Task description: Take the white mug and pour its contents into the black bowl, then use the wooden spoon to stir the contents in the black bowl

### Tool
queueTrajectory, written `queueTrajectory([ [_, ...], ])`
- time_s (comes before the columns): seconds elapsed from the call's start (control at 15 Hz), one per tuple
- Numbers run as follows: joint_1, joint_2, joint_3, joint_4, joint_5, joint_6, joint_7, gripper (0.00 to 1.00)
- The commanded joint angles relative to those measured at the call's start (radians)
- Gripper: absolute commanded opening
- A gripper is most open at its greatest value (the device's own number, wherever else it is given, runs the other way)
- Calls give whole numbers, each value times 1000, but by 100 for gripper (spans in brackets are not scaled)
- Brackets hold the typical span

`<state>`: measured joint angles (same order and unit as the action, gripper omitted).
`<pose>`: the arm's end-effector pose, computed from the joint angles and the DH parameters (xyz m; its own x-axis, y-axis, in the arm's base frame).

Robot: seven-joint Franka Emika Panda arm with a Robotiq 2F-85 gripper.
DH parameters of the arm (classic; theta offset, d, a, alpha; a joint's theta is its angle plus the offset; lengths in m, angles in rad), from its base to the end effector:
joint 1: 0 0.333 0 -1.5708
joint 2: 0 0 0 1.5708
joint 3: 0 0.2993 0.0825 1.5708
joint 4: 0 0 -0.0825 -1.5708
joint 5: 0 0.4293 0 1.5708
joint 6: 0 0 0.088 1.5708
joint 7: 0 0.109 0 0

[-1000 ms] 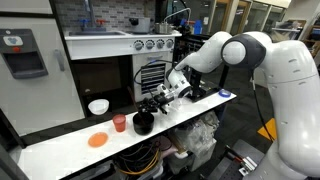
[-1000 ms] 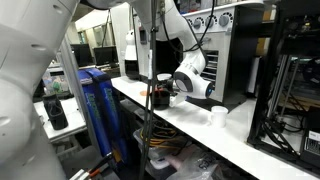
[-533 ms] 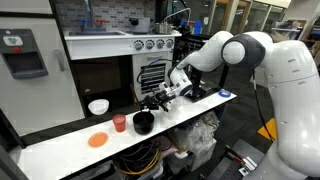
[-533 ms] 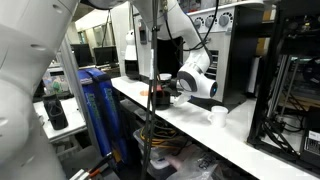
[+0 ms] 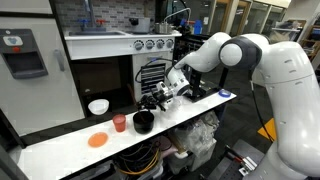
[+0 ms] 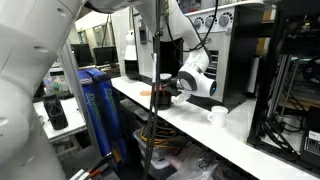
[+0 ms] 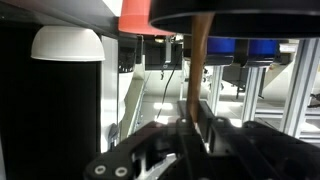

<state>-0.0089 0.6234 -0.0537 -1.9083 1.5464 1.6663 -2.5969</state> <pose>0.6136 0.0619 0.1388 -0.0587 0.1285 0.9900 0.9945 -0.0787 0.0692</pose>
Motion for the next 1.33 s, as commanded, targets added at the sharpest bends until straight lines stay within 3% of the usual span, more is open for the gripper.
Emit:
queueTrajectory([
  [0.0, 2, 43, 20, 60, 0, -5, -5, 3],
  [0.53, 22, 47, 55, 65, -6, -11, -5, 3],
  [1.27, -1, -69, 16, -116, -33, -32, -5, 3],
])
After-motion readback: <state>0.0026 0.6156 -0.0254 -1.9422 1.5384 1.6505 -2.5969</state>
